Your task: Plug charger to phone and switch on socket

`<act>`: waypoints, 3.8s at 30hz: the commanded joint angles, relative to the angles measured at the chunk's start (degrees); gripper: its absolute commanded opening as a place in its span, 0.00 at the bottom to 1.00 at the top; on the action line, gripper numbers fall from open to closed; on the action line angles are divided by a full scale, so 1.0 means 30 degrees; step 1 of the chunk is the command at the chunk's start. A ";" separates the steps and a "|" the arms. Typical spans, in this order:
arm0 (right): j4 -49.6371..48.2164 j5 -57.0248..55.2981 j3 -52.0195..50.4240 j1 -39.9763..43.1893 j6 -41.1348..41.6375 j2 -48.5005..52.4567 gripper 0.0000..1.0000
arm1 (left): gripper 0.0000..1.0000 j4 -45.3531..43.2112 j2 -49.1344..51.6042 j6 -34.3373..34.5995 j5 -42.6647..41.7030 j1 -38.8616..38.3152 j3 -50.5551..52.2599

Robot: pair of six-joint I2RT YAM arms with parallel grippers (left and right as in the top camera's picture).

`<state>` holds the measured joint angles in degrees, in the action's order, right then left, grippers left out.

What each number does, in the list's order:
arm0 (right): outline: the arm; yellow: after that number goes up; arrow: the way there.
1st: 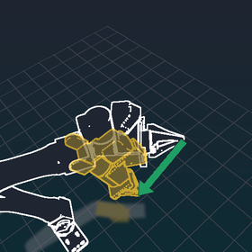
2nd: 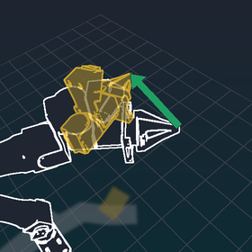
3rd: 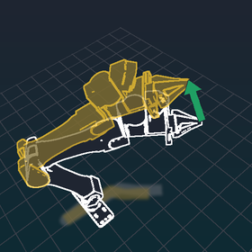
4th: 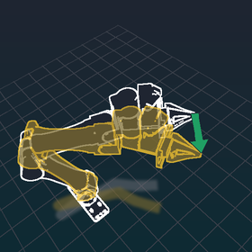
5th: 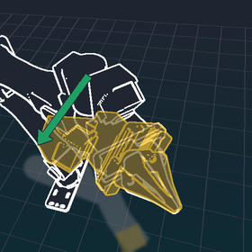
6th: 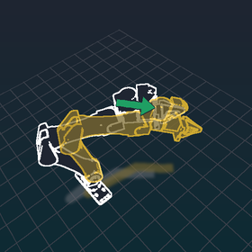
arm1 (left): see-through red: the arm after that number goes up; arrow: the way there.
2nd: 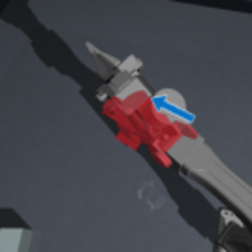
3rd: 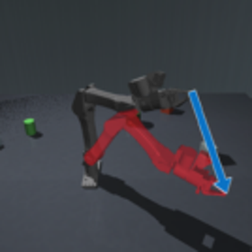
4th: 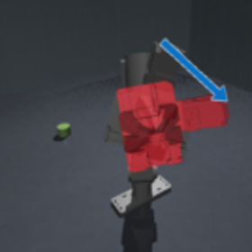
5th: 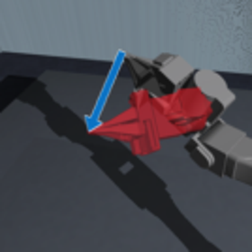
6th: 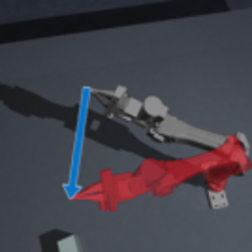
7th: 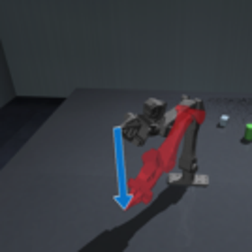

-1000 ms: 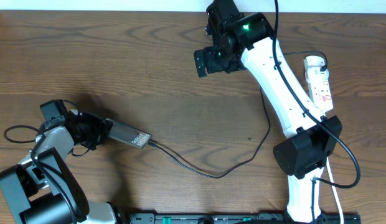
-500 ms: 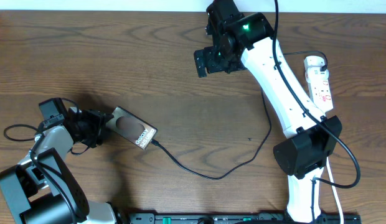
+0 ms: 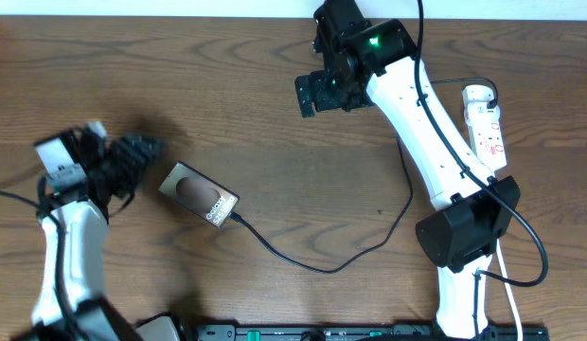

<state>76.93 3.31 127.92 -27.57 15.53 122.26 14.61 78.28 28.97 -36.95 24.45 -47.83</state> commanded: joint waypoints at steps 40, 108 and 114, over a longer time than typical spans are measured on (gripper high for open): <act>-0.3774 0.2317 -0.3206 1.6262 -0.8495 -0.2346 0.99 | 0.89 -0.0539 -0.3388 -0.4153 0.8349 -1.1606 -0.2317; -1.4178 0.5931 -1.4549 1.5759 -0.8393 -0.1348 0.99 | 0.89 0.0401 -0.3388 -0.4153 0.8349 -1.1606 -0.2310; -1.4171 0.5931 -1.4549 1.5628 -0.8371 -0.1144 0.99 | 0.89 0.0423 -0.3381 -0.4153 0.8342 -1.1606 -0.2310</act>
<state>34.50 19.86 84.53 20.23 -10.33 117.75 15.68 68.16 17.69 -12.91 -10.24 -54.08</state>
